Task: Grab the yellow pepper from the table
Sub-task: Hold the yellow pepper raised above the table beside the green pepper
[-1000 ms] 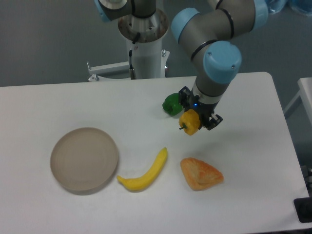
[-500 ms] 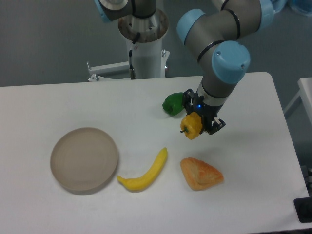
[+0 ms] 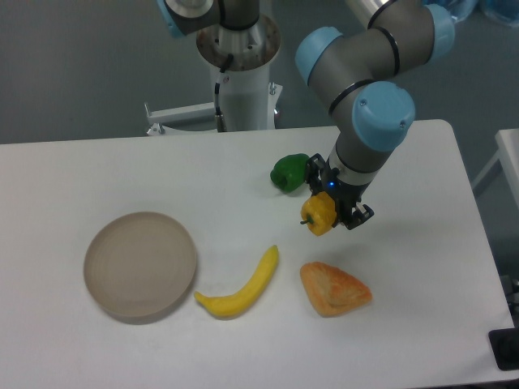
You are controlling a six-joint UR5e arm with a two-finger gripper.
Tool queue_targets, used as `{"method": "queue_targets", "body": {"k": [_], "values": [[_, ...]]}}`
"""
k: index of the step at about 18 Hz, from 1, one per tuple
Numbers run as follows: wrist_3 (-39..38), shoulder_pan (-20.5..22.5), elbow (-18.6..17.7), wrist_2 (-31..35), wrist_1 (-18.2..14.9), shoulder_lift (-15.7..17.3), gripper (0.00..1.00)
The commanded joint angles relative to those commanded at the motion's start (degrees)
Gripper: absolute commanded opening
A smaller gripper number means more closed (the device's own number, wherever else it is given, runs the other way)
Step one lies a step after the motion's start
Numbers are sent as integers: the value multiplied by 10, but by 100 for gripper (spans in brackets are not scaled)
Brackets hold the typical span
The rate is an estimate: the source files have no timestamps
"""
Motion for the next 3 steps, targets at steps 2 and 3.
{"method": "queue_targets", "body": {"k": [2, 3], "values": [[0, 0, 1, 0, 0, 0, 8], [0, 0, 1, 0, 0, 0, 8]]}}
